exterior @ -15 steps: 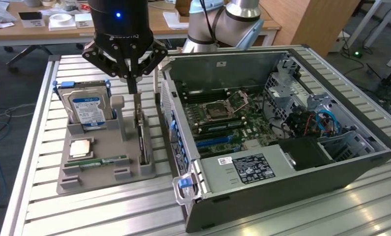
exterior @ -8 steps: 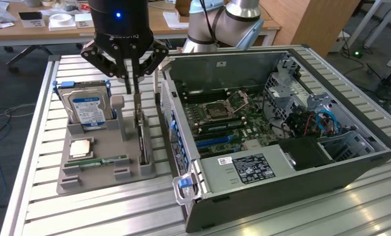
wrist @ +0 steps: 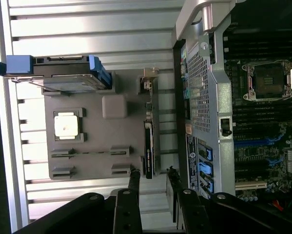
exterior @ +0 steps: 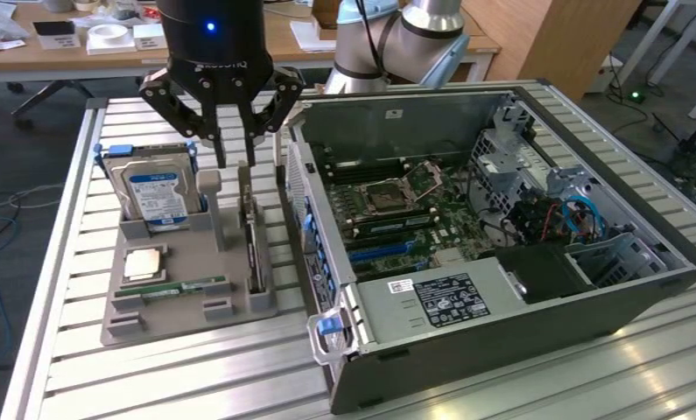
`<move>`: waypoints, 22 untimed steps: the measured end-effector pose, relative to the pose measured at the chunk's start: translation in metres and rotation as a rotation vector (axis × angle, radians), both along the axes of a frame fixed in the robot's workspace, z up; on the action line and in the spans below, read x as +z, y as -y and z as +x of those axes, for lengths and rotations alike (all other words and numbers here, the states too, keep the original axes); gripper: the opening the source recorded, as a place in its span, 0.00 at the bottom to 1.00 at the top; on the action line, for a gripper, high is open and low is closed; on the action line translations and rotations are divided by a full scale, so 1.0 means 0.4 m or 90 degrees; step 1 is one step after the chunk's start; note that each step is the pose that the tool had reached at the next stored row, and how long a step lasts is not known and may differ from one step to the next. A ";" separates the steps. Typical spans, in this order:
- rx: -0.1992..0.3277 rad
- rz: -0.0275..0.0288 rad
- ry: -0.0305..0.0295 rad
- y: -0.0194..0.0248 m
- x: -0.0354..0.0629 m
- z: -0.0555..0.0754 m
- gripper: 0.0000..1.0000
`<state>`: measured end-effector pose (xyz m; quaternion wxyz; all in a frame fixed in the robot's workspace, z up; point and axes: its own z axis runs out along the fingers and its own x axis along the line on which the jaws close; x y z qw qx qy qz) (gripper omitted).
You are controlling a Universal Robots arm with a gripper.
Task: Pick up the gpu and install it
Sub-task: 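Pick up the gpu and move the gpu toward the slot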
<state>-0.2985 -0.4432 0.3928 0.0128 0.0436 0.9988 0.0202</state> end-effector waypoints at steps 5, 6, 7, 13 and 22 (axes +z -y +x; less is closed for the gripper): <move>0.000 0.0000 0.0000 0.000 0.000 0.000 0.36; 0.000 0.0000 0.0000 0.000 0.000 0.000 0.36; 0.000 0.0000 0.0000 0.000 0.000 0.000 0.36; 0.000 0.0000 0.0000 0.000 0.000 0.000 0.36; 0.000 -0.0001 0.0000 0.000 -0.006 0.000 0.49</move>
